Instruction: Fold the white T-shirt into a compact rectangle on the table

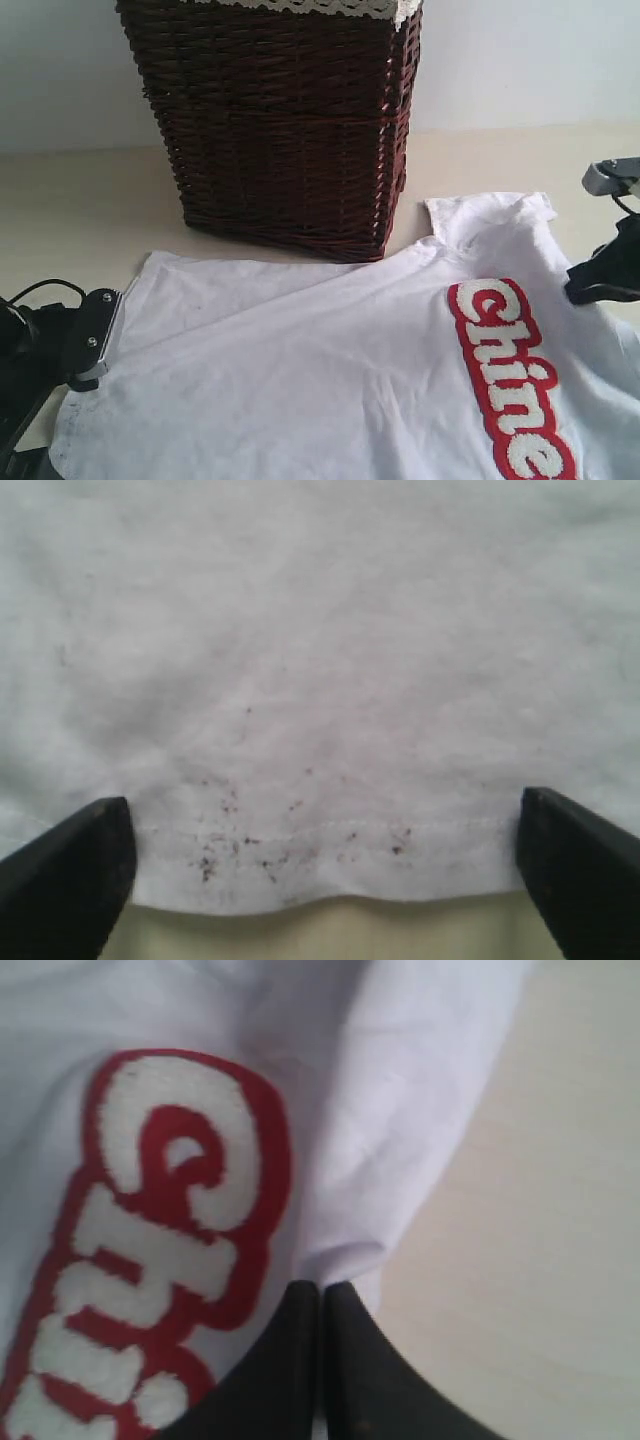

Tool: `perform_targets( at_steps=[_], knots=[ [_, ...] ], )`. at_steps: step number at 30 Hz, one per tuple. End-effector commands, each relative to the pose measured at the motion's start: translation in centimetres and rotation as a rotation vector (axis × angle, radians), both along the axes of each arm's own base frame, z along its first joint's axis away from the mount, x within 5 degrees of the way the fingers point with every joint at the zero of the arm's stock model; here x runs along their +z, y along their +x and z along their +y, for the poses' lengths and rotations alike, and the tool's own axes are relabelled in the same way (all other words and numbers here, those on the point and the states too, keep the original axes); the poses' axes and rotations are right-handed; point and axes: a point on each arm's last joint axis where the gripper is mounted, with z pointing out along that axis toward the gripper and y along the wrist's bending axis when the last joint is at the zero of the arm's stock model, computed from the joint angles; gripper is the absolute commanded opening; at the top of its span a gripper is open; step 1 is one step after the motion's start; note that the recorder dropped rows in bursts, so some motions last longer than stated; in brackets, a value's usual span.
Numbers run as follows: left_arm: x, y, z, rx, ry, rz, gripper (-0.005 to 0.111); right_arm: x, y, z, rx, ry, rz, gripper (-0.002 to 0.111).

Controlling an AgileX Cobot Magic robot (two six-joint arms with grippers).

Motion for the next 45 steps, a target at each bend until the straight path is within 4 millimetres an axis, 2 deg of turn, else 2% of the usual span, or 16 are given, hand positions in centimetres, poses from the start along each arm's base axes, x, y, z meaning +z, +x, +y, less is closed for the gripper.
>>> perform_targets(
  at_steps=[1,6,11,13,21,27,33,36,41,43,45],
  knots=[
    [-1.2,-0.9,0.2,-0.007,0.021,0.079,0.100,1.7,-0.9,2.4,0.144,0.034,-0.001,0.000],
    [-1.2,-0.9,0.2,-0.007,0.021,0.079,0.100,1.4,-1.7,5.4,0.326,-0.050,0.050,0.000],
    [-1.2,-0.9,0.2,-0.007,0.021,0.079,0.100,1.2,-2.3,7.9,0.426,-0.090,0.072,0.000],
    [-1.2,-0.9,0.2,-0.007,0.021,0.079,0.100,1.2,-2.5,8.5,0.448,-0.091,0.072,0.004],
    [-1.2,-0.9,0.2,-0.007,0.021,0.079,0.100,1.5,-1.9,8.5,0.421,-0.134,0.006,0.045],
    [-1.2,-0.9,0.2,-0.007,0.021,0.079,0.100,5.3,-1.4,7.3,0.270,-0.260,-0.201,0.047],
    [-1.2,-0.9,0.2,-0.007,0.021,0.079,0.100,6.3,-1.1,6.3,0.184,-0.345,-0.267,0.047],
    [-1.2,-0.9,0.2,-0.007,0.021,0.079,0.100,5.8,-0.3,4.8,0.095,-0.355,-0.277,0.047],
    [-1.2,-0.9,0.2,-0.007,0.021,0.079,0.100,3.3,0.2,-0.7,-0.104,-0.356,-0.146,0.046],
    [-1.2,-0.9,0.2,-0.007,0.021,0.079,0.100,2.2,0.5,-2.1,-0.201,-0.309,-0.119,0.041],
    [-1.2,-0.9,0.2,-0.007,0.021,0.079,0.100,1.2,0.9,-2.9,-0.208,-0.305,-0.130,0.032]
  ],
)
